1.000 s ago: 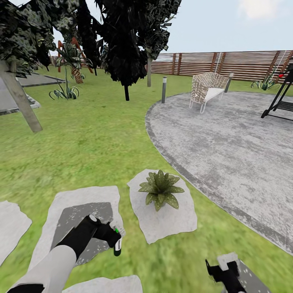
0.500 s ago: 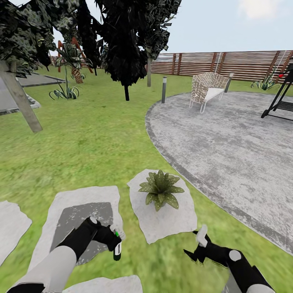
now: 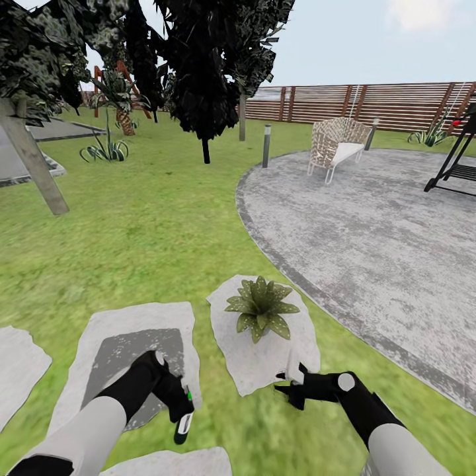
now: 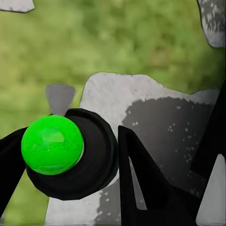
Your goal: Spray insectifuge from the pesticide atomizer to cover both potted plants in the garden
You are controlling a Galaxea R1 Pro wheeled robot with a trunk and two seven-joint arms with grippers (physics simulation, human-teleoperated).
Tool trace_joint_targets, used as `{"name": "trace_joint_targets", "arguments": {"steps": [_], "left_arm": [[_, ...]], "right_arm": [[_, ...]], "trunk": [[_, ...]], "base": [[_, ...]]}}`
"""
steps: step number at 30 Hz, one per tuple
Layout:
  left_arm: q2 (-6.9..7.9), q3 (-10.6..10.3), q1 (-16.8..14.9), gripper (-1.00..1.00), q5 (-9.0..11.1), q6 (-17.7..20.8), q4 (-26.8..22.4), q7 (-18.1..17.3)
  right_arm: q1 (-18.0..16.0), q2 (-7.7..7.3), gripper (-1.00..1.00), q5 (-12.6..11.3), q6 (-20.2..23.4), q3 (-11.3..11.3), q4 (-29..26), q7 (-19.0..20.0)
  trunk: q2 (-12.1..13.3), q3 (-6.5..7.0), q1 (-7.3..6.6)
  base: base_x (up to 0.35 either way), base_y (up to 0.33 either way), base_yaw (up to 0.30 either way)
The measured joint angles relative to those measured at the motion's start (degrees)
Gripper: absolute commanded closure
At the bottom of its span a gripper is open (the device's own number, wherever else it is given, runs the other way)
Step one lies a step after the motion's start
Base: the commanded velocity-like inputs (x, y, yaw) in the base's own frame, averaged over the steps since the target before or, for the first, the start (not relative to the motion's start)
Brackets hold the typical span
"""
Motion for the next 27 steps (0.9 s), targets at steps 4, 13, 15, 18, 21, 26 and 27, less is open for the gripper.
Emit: {"name": "trace_joint_targets", "arguments": {"steps": [4,13,15,18,21,26,27], "left_arm": [[0.02,-0.7,0.0,1.0,-0.1,0.0,0.1,-0.1],[-0.56,-0.8,0.0,1.0,0.0,-0.1,0.4,0.1],[-1.01,-0.9,0.1,1.0,0.0,-0.2,0.5,0.2],[-1.4,-0.9,0.1,1.0,-0.1,-0.2,0.7,0.5],[-1.53,-0.9,0.4,1.0,-0.1,-0.8,0.7,0.7],[-2.99,-0.9,0.4,1.0,-0.2,-3.7,0.7,0.8],[-3.09,-0.9,0.4,1.0,-0.2,-3.8,0.7,0.8]], "right_arm": [[-0.3,2.04,1.0,0.1,-0.1,0.1,0.1,0.7],[-0.3,4.76,1.0,0.0,-0.1,0.4,0.1,2.6],[-0.3,5.48,1.0,0.0,-0.1,0.4,0.2,2.6],[-0.3,5.9,1.0,0.1,-0.1,0.4,0.2,3.4],[-0.3,6.24,1.0,0.0,-0.1,0.4,0.1,5.0],[-0.3,7.78,1.0,0.0,-0.1,0.4,0.1,5.4],[-0.3,7.87,1.0,0.0,-0.1,0.4,0.1,5.4]], "trunk": [[0.0,0.0,0.0],[0.0,0.0,0.0],[0.0,0.0,0.0],[0.0,0.0,0.0],[0.0,0.0,0.0],[0.0,0.0,0.0],[0.0,0.0,0.0]], "base": [[0.0,0.0,0.0],[0.0,0.0,0.0],[0.0,0.0,0.0],[0.0,0.0,0.0],[0.0,0.0,0.0],[0.0,0.0,0.0],[0.0,0.0,0.0]]}}
